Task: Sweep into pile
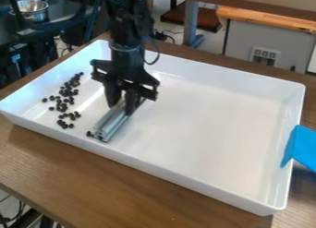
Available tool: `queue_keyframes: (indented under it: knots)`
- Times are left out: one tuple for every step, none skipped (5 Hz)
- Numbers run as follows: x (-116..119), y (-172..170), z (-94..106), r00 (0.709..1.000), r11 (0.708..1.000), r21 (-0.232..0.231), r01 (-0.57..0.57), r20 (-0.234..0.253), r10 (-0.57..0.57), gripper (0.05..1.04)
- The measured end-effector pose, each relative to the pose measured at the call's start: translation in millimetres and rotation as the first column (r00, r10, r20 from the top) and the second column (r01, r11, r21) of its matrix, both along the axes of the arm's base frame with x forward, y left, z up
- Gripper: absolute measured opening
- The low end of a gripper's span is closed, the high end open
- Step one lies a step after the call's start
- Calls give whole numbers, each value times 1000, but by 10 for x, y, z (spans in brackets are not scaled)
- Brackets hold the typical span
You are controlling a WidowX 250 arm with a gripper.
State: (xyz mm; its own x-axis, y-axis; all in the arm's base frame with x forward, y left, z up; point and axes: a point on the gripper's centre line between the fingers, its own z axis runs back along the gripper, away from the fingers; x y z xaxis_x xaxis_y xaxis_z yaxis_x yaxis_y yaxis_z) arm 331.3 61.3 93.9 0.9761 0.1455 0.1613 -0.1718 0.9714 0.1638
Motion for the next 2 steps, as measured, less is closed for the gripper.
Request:
queue_keyframes:
  knots:
    - [-77,129,-44,999,999,18,35,-21,-35,363]
    - [-121,200,-67,999,996,77,42,16,-44,363]
